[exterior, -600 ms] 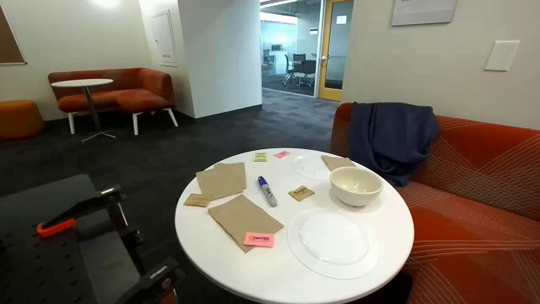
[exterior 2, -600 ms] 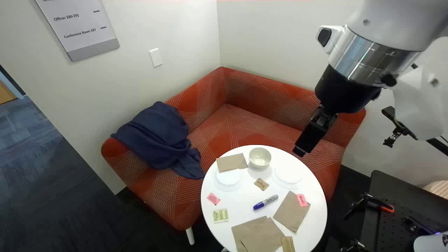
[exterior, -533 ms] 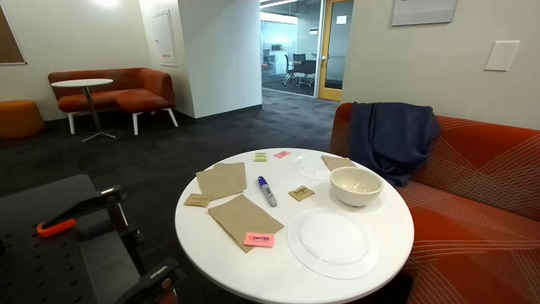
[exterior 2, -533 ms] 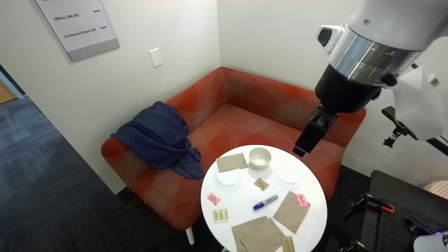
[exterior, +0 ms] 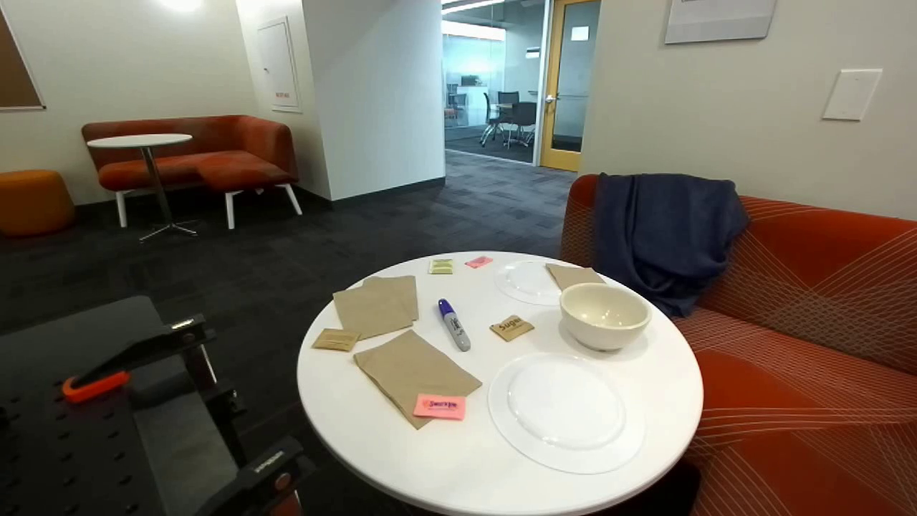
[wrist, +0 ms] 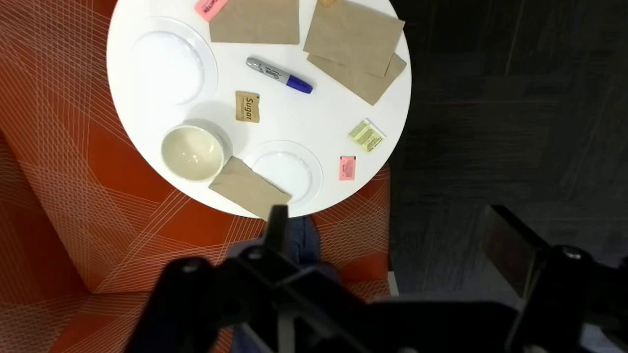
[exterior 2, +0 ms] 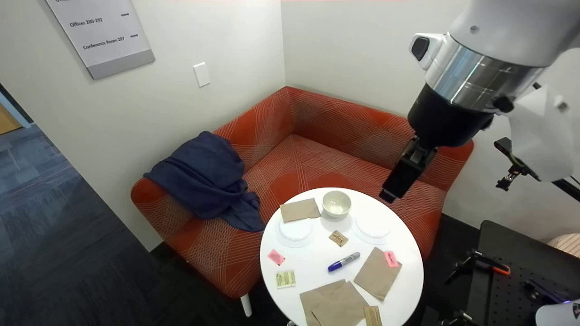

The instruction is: Move the marker to the left

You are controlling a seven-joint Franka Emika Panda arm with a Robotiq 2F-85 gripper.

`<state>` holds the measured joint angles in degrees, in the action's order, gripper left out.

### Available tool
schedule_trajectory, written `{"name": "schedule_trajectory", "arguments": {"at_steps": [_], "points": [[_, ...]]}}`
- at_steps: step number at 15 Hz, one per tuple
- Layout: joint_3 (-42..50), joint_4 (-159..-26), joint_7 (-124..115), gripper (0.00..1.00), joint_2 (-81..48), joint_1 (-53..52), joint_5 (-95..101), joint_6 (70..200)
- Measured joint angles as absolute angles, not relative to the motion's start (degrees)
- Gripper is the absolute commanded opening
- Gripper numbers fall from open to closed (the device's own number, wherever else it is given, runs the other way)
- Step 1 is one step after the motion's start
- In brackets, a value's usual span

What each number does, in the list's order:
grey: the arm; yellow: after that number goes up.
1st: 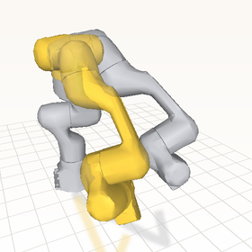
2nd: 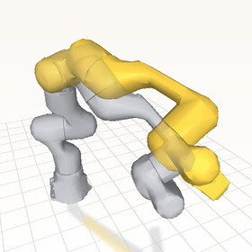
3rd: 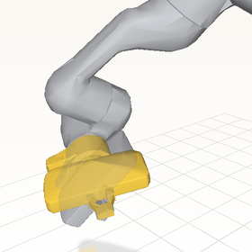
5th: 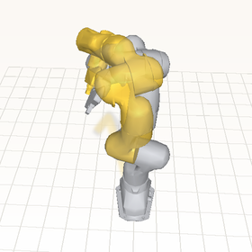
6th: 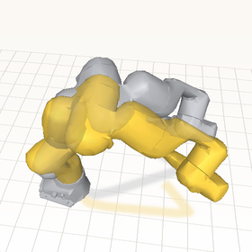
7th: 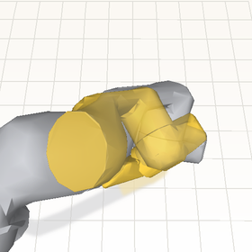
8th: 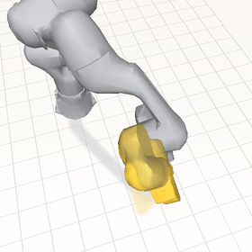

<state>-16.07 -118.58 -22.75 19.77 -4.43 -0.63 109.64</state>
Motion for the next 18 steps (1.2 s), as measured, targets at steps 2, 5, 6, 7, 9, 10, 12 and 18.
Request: {"name": "schedule_trajectory", "arguments": {"at_steps": [2, 5, 6, 7, 9, 10, 12, 18], "points": [[-16.06, -119.01, -22.69, 1.00, 19.76, -4.52, -0.25, 109.62], [-15.86, -120.57, -20.97, 1.00, 19.72, -4.65, 1.47, 109.56], [-15.70, -121.36, -20.10, 1.00, 19.69, -4.67, 2.36, 109.56], [-15.48, -122.16, -19.00, 1.00, 19.61, -4.70, 3.14, 109.57], [-14.77, -123.88, -16.04, 1.00, 19.28, -4.78, 3.98, 109.58], [-14.20, -124.78, -14.24, 1.00, 19.11, -4.85, 4.02, 109.61], [-12.48, -127.26, -9.44, 1.00, 19.21, -5.04, 4.06, 109.83], [-7.34, -136.09, 5.01, 1.00, 19.53, -5.05, 5.71, 116.97]]}}
